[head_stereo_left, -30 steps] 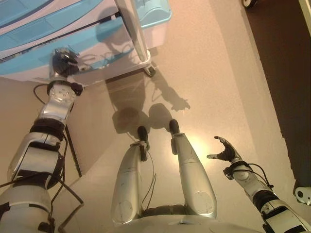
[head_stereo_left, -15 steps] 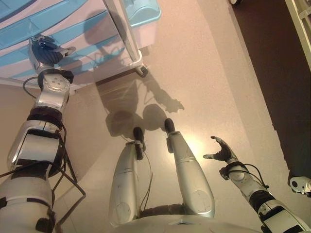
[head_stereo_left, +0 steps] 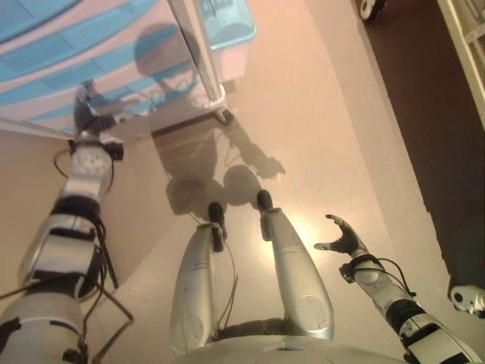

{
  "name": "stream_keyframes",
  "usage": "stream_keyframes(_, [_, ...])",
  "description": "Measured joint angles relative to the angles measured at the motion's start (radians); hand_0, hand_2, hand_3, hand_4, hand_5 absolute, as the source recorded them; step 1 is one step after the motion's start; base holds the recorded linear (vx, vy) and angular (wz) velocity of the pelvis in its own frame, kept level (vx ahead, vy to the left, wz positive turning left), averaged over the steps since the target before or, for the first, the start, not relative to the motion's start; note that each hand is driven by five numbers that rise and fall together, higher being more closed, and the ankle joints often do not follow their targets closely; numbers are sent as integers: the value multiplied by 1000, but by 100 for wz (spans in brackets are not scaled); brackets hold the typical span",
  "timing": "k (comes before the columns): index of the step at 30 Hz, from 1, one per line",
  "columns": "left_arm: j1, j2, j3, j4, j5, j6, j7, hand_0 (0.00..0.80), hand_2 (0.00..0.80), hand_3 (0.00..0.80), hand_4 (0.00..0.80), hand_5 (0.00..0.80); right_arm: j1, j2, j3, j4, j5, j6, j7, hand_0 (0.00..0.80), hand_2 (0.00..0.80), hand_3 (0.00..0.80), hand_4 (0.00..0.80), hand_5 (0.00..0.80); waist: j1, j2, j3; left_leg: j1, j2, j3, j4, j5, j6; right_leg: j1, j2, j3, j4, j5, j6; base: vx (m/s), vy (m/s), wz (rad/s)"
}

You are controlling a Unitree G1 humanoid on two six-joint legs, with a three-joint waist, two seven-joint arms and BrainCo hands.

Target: Open the drawer and pick up the medicine

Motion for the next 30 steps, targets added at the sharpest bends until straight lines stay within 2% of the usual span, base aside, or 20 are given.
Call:
stream_keyframes(3, [140,-66,50,-51,-79,-55,-115,0,0,0,0,0,19,12,-43,14,-20,-14,24,0,0,0,0,0,40,1,-1,34,-4,-7,-22,1,-4,29,-12,-11,-6,-7,-7,35,-90,14])
stream_keyframes(6, [307,-192,109,-52,-163,-117,-238,0,0,0,0,0,51,40,-111,42,-30,-45,76,0,0,0,0,0,69,1,-4,128,-17,-28,-104,23,-3,119,-35,-40,-59,-6,-7,66,-78,22])
stream_keyframes(8, [423,-257,118,-25,-184,-131,-307,0,0,0,0,0,86,63,-142,81,-50,-64,108,0,0,0,0,0,86,-1,-67,176,-18,-29,-174,41,-8,158,-39,-53,-108,-6,-7,101,-83,17])
stream_keyframes(9, [475,-283,120,16,-182,-136,-335,0,0,0,0,0,115,71,-152,100,-64,-77,124,0,0,0,0,0,99,1,-130,193,-16,-29,-218,56,-13,171,-42,-65,-137,-3,-12,88,-75,21])
stream_keyframes(13, [568,-301,119,127,-140,-152,-372,0,0,0,0,0,142,93,-171,190,-91,-114,161,0,0,0,0,0,114,5,-254,330,-15,-48,-373,104,-16,299,-44,-106,-246,3,-11,86,-54,21])
stream_keyframes(15, [602,-312,131,187,-104,-150,-392,0,0,0,0,0,156,93,-187,232,-109,-128,170,0,0,0,0,0,127,23,-323,406,-14,-53,-457,126,-16,368,-40,-118,-307,8,-9,57,-45,12])
stream_keyframes(20, [636,-325,148,303,-35,-92,-412,0,0,0,0,0,173,94,-186,287,-138,-125,174,0,0,0,0,0,135,54,-414,518,-5,-75,-546,137,-22,507,-28,-155,-420,20,-4,-17,-27,16])
stream_keyframes(26, [660,-342,154,361,51,10,-454,0,0,0,0,0,161,98,-187,321,-135,-107,183,0,0,0,0,0,161,29,-456,562,3,-80,-578,139,-25,581,-15,-185,-497,29,-4,-48,-29,17])
stream_keyframes(30, [697,-387,138,364,57,61,-492,0,0,0,0,0,160,113,-192,323,-109,-89,216,0,0,0,0,0,185,25,-460,581,3,-80,-590,140,-26,608,-12,-190,-525,35,-1,-30,-14,3])
